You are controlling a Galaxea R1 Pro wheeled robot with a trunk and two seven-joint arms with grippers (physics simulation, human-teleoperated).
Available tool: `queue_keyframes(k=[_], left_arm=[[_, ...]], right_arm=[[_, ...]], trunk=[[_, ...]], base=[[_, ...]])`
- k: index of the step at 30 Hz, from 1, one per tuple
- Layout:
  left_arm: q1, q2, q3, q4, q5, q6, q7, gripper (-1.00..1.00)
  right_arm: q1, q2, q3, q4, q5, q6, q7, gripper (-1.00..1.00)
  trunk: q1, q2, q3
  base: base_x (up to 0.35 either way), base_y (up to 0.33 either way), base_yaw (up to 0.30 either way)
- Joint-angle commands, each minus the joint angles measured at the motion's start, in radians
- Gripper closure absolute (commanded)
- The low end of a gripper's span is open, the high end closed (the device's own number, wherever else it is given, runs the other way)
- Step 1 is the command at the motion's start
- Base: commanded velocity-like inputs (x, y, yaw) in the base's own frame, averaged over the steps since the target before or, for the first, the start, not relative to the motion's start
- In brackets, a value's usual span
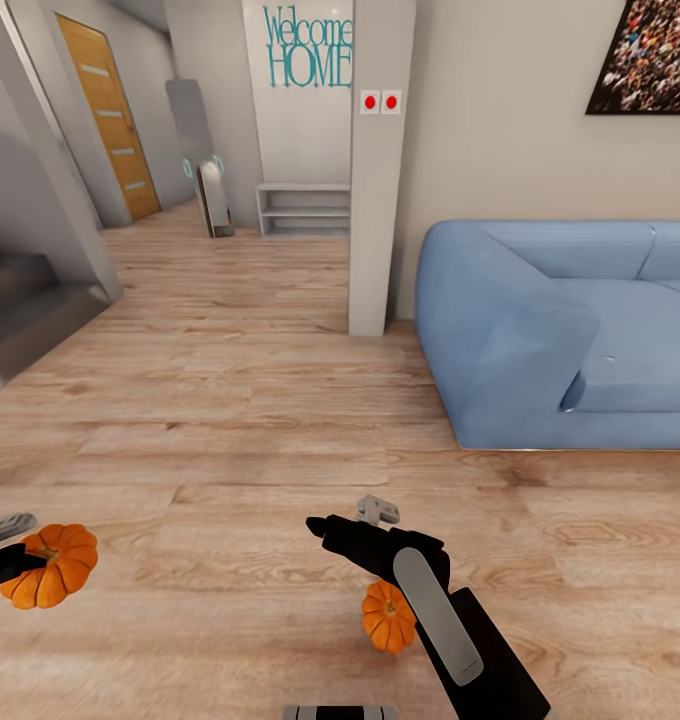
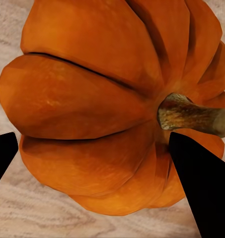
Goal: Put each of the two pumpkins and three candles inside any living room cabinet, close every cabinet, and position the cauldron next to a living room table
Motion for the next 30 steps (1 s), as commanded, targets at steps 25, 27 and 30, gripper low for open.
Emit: queue_keyframes(k=[25,27,30], left_arm=[[0.000,0.002,0.018,0.000,0.001,0.007,-0.006,1.00],[0.000,0.008,0.026,-0.002,0.004,0.014,-0.007,1.00],[0.000,0.042,0.040,-0.004,0.008,0.067,-0.047,1.00]], right_arm=[[-0.008,-0.009,-0.153,0.087,-0.010,0.004,-0.410,-1.00],[-0.013,-0.010,-0.190,0.135,-0.011,0.003,-0.403,-1.00],[-0.015,-0.013,-0.235,0.167,-0.010,0.002,-0.362,-1.00]], trunk=[[0.000,0.000,0.000],[0.000,0.000,0.000],[0.000,0.000,0.000]], base=[[-0.012,0.000,-0.002],[0.000,0.000,0.000],[0.000,0.000,0.000]])
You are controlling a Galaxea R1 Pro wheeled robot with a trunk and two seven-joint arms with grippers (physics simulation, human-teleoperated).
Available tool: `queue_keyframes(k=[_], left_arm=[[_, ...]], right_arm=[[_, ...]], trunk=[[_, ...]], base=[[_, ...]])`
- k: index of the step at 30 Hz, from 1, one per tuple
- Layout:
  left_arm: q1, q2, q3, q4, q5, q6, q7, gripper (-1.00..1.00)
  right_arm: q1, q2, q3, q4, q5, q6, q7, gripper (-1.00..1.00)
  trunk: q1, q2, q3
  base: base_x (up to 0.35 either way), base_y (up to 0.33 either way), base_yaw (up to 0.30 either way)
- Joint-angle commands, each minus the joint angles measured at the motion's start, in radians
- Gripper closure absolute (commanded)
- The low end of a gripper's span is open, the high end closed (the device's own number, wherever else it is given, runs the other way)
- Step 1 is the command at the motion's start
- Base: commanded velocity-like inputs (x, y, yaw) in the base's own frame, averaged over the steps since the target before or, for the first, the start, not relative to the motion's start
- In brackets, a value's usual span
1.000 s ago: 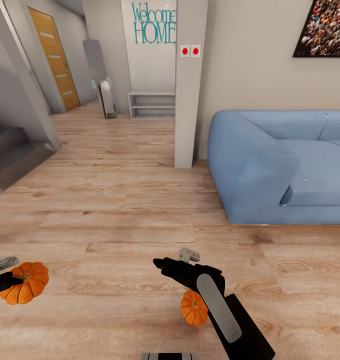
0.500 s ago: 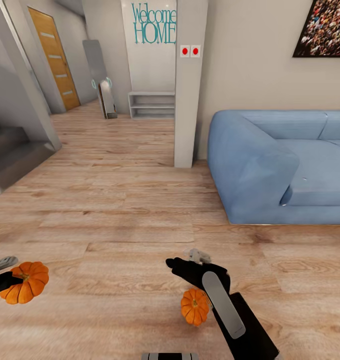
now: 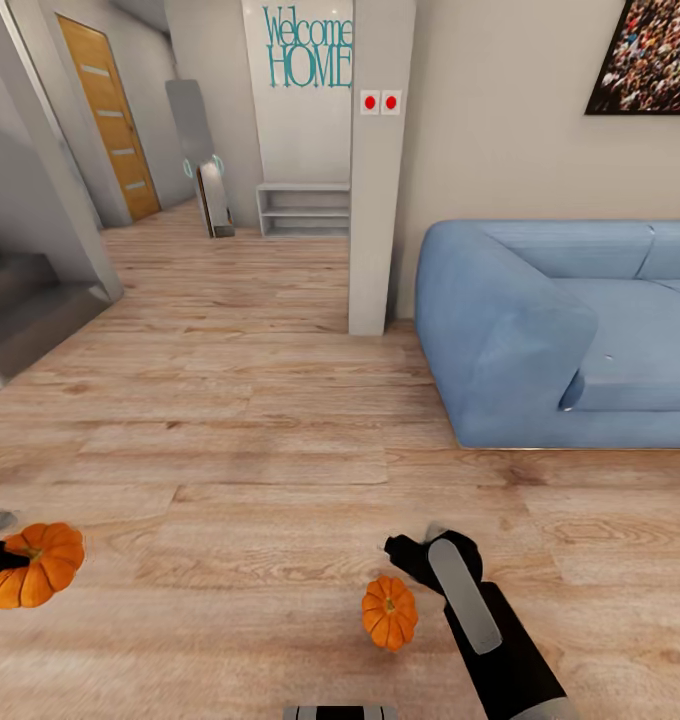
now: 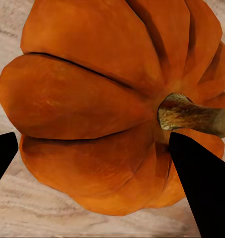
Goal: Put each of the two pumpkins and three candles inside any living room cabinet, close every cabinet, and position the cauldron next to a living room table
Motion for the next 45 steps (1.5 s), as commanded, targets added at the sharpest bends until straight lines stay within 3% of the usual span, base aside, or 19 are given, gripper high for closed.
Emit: queue_keyframes(k=[1,5,6,8,12,14,16,20,22,25,27,36,38,41,45], left_arm=[[0.000,0.013,0.003,0.000,0.005,0.019,-0.033,1.00],[0.002,0.082,0.005,0.001,0.000,0.046,-0.212,1.00],[0.006,0.118,0.005,0.005,-0.001,0.049,-0.302,1.00],[0.009,0.163,0.004,0.008,-0.003,0.049,-0.409,1.00],[0.011,0.226,0.002,0.016,-0.011,0.047,-0.506,1.00],[0.012,0.241,0.001,0.017,-0.013,0.048,-0.522,1.00],[0.012,0.246,0.001,0.017,-0.014,0.049,-0.532,1.00],[0.013,0.250,0.003,0.018,-0.014,0.051,-0.548,1.00],[0.013,0.251,0.003,0.018,-0.015,0.051,-0.556,1.00],[0.012,0.250,0.004,0.018,-0.016,0.051,-0.558,1.00],[0.013,0.250,0.003,0.018,-0.015,0.051,-0.559,1.00],[0.012,0.245,0.002,0.018,-0.012,0.051,-0.560,1.00],[0.012,0.243,0.002,0.018,-0.012,0.051,-0.560,1.00],[0.012,0.240,0.001,0.017,-0.011,0.051,-0.560,1.00],[0.012,0.240,0.003,0.017,-0.014,0.051,-0.560,1.00]], right_arm=[[0.000,-0.001,-0.016,0.008,0.000,0.000,0.016,-1.00],[-0.002,-0.010,-0.080,0.062,0.004,-0.002,0.066,-1.00],[-0.002,-0.013,-0.091,0.075,0.004,-0.002,0.074,-1.00],[-0.002,-0.016,-0.104,0.091,0.005,-0.002,0.084,-1.00],[-0.002,-0.019,-0.114,0.103,0.005,-0.005,0.091,-1.00],[-0.002,-0.021,-0.116,0.107,0.005,-0.023,0.129,-1.00],[-0.002,-0.025,-0.118,0.117,0.006,-0.038,0.186,-1.00],[-0.002,-0.062,-0.123,0.163,0.006,-0.095,0.312,-1.00],[-0.002,-0.094,-0.125,0.210,0.003,-0.154,0.412,-1.00],[-0.002,-0.130,-0.132,0.265,0.001,-0.216,0.505,-1.00],[-0.002,-0.153,-0.159,0.316,0.000,-0.267,0.564,-1.00],[-0.002,-0.163,-0.205,0.378,-0.010,-0.298,0.635,-1.00],[-0.002,-0.163,-0.229,0.403,-0.019,-0.295,0.703,-1.00],[-0.002,-0.165,-0.283,0.515,-0.024,-0.294,0.818,-1.00],[-0.006,-0.162,-0.343,0.580,-0.026,-0.295,0.845,-1.00]], trunk=[[0.000,0.000,0.000],[0.000,0.000,0.000],[0.000,0.000,0.000],[0.000,0.000,0.000],[0.000,0.000,0.000],[0.000,0.000,0.000],[0.000,0.000,0.000],[0.000,0.000,0.000],[0.000,0.000,0.000],[0.000,0.000,0.000],[0.000,0.000,0.000],[0.000,0.000,0.000],[0.000,0.000,0.000],[0.000,0.000,0.000],[0.001,0.000,-0.008]], base=[[0.000,0.000,0.000],[0.000,0.000,0.000],[0.000,0.000,0.000],[0.000,0.000,0.000],[0.000,0.000,0.000],[0.000,0.000,0.000],[0.000,0.000,0.000],[0.000,0.000,0.000],[0.000,0.000,0.000],[0.000,0.000,0.000],[0.000,0.000,0.000],[0.000,0.000,0.000],[0.000,0.000,0.000],[0.000,0.000,0.000],[0.000,0.000,0.000]])
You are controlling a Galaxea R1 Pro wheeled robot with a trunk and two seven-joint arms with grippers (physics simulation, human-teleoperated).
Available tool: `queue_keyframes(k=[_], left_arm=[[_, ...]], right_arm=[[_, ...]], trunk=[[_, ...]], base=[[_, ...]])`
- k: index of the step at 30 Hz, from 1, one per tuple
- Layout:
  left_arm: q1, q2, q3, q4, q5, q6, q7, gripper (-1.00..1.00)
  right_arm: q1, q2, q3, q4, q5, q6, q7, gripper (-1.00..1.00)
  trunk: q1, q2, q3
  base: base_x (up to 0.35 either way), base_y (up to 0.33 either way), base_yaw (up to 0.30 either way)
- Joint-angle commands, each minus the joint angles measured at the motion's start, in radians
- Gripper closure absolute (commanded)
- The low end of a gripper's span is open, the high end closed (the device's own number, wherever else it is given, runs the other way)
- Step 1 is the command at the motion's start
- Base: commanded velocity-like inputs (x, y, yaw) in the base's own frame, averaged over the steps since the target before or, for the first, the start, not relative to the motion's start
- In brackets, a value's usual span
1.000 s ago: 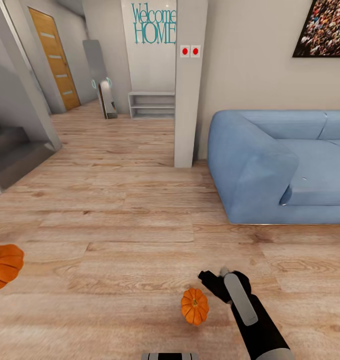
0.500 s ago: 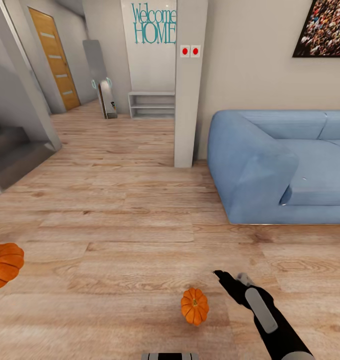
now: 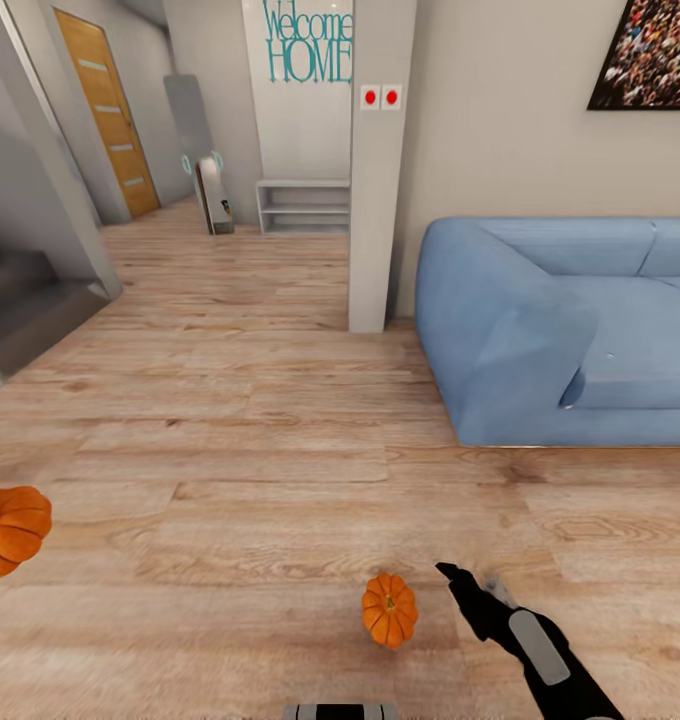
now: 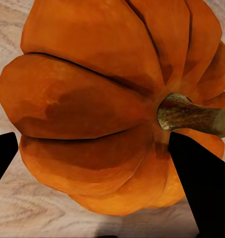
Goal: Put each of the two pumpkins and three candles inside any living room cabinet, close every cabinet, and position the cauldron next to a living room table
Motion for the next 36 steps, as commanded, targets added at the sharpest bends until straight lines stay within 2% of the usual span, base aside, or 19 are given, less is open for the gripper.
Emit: queue_keyframes(k=[1,7,11,16,19,23,36], left_arm=[[-0.001,0.000,0.000,0.000,0.000,-0.002,0.002,1.00],[-0.001,-0.001,-0.001,0.000,0.000,-0.001,0.002,1.00],[-0.001,-0.001,-0.002,0.000,0.000,-0.001,0.002,1.00],[0.000,-0.002,-0.004,-0.001,0.003,-0.002,0.002,1.00],[0.000,-0.002,-0.004,-0.001,0.003,-0.001,0.002,1.00],[0.000,-0.003,-0.004,-0.001,0.002,-0.002,0.002,1.00],[0.000,-0.003,-0.004,-0.001,0.002,-0.003,0.002,1.00]], right_arm=[[-0.001,0.004,-0.005,0.005,0.001,-0.003,0.000,-1.00],[-0.002,0.010,-0.013,0.016,-0.002,-0.005,0.013,-1.00],[-0.002,0.010,-0.013,0.016,-0.002,-0.005,0.044,-1.00],[-0.002,-0.002,-0.012,0.018,-0.002,0.002,0.077,-1.00],[-0.002,-0.004,-0.010,0.020,0.002,0.002,0.157,-1.00],[-0.002,-0.004,-0.009,0.033,0.005,0.003,0.219,-1.00],[-0.003,-0.005,-0.006,0.071,0.011,0.002,0.220,-1.00]], trunk=[[0.000,0.000,-0.004],[0.003,-0.002,-0.027],[0.005,-0.003,-0.043],[0.007,-0.004,-0.062],[0.008,-0.004,-0.070],[0.010,-0.005,-0.085],[0.016,-0.008,-0.135]], base=[[0.000,0.000,0.000],[0.000,0.000,0.000],[0.000,0.000,0.000],[0.000,0.000,0.000],[0.000,0.000,0.000],[0.000,0.000,0.000],[0.000,0.000,0.000]])
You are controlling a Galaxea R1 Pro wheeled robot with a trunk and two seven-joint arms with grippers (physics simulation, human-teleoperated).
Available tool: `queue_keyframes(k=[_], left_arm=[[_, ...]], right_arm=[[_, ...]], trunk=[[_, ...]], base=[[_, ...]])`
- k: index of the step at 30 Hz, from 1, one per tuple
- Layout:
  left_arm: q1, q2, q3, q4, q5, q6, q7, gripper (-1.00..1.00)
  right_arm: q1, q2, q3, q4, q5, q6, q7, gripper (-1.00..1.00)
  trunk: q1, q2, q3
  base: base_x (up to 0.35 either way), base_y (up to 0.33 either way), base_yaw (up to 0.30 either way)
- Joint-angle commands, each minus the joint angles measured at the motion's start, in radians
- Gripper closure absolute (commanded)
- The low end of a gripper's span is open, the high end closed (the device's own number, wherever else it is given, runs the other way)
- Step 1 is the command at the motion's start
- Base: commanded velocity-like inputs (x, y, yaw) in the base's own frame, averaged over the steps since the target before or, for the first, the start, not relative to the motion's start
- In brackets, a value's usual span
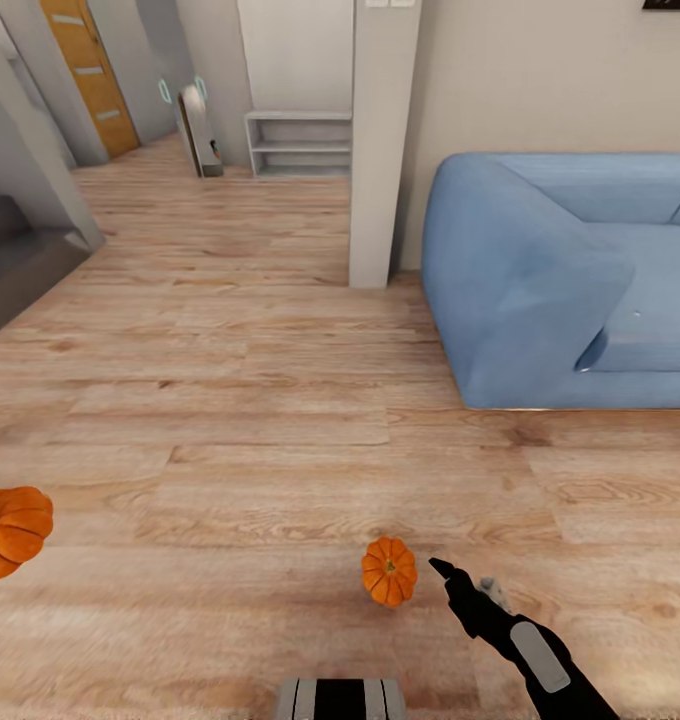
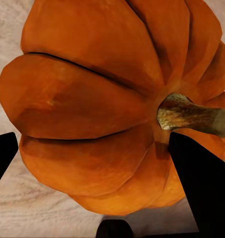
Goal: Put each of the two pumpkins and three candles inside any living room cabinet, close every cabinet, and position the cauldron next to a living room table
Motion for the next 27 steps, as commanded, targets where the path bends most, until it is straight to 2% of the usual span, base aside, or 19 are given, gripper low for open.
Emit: queue_keyframes(k=[1,11,13,15,18,21,23,27], left_arm=[[0.000,0.000,0.000,0.000,0.000,-0.002,0.003,1.00],[-0.001,0.006,0.001,0.000,0.004,0.000,-0.008,1.00],[-0.001,0.009,0.001,0.000,0.002,0.000,-0.056,1.00],[0.000,0.014,0.001,0.000,-0.005,-0.002,-0.136,1.00],[0.000,0.017,0.000,0.000,-0.047,-0.007,-0.240,1.00],[0.000,0.016,-0.001,0.000,-0.086,-0.009,-0.287,1.00],[0.000,0.017,-0.002,0.000,-0.107,-0.009,-0.340,1.00],[0.000,0.016,-0.002,0.000,-0.120,-0.013,-0.340,1.00]], right_arm=[[0.000,0.000,-0.001,0.000,0.000,-0.001,0.000,-1.00],[0.000,0.001,-0.002,0.001,0.001,-0.006,0.000,-1.00],[0.000,0.001,-0.002,0.001,0.001,-0.006,0.000,-1.00],[0.000,0.001,-0.002,0.001,0.002,-0.004,0.001,-1.00],[0.000,0.001,-0.002,0.001,0.003,-0.002,0.001,-1.00],[-0.001,0.001,-0.001,0.001,0.004,0.000,0.003,-1.00],[-0.004,0.000,-0.001,0.001,0.004,0.000,0.004,-1.00],[-0.007,0.001,0.001,0.001,0.004,0.000,0.004,-1.00]], trunk=[[0.000,0.000,-0.004],[0.005,-0.003,-0.043],[0.006,-0.003,-0.050],[0.007,-0.004,-0.058],[0.008,-0.004,-0.066],[0.008,-0.004,-0.066],[0.008,-0.004,-0.066],[0.008,-0.004,-0.066]], base=[[0.000,0.000,0.000],[0.000,0.000,0.000],[0.000,0.000,0.000],[0.000,0.000,0.000],[0.000,0.000,0.000],[0.000,0.000,0.000],[0.000,0.000,0.000],[0.000,0.000,0.000]])
